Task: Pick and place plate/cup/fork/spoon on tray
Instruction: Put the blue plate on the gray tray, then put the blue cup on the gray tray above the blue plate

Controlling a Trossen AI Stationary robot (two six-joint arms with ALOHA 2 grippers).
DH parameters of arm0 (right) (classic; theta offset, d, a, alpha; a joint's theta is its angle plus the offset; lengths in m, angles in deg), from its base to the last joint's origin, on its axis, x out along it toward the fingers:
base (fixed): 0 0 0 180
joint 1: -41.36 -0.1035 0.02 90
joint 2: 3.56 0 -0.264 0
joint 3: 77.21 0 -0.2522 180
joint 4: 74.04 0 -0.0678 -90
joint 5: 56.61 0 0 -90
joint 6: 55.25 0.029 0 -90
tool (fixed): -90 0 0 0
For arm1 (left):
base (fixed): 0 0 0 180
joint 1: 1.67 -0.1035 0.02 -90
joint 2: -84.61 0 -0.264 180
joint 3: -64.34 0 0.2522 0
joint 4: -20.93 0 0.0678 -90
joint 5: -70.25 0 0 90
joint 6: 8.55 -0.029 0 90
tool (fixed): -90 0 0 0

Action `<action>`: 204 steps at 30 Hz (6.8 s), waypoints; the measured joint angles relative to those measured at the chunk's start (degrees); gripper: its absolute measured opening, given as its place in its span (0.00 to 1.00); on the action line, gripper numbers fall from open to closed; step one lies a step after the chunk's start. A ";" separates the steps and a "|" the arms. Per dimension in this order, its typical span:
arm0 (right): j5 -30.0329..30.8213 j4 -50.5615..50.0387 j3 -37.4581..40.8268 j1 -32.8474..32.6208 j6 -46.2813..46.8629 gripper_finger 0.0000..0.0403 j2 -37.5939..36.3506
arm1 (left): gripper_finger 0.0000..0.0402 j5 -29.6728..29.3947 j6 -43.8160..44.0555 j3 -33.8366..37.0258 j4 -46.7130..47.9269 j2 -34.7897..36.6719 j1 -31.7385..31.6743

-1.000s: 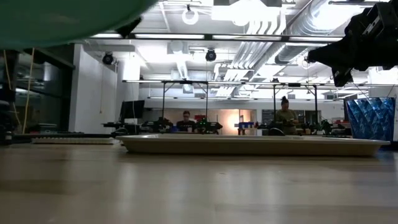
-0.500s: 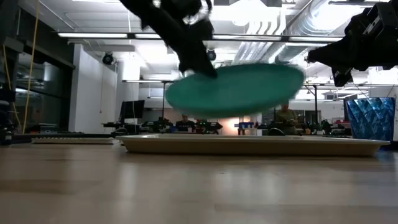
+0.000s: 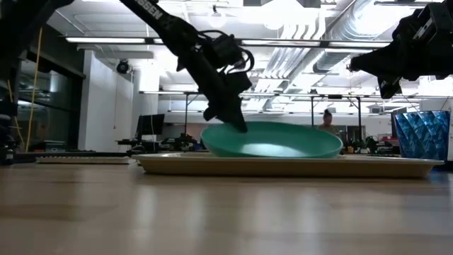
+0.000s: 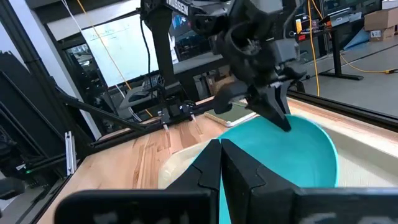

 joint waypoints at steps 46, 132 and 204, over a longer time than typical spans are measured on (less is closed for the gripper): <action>-0.01 0.00 0.01 0.00 0.00 0.00 0.02 | 0.33 -10.83 -2.80 -4.68 6.93 4.44 -1.07; 8.93 -84.55 -45.43 0.15 52.62 0.54 51.04 | 0.35 4.72 3.23 60.04 -59.19 63.06 22.97; 4.55 -81.31 -74.72 26.71 22.45 0.00 79.21 | 0.35 4.72 2.32 60.00 -59.58 63.06 22.95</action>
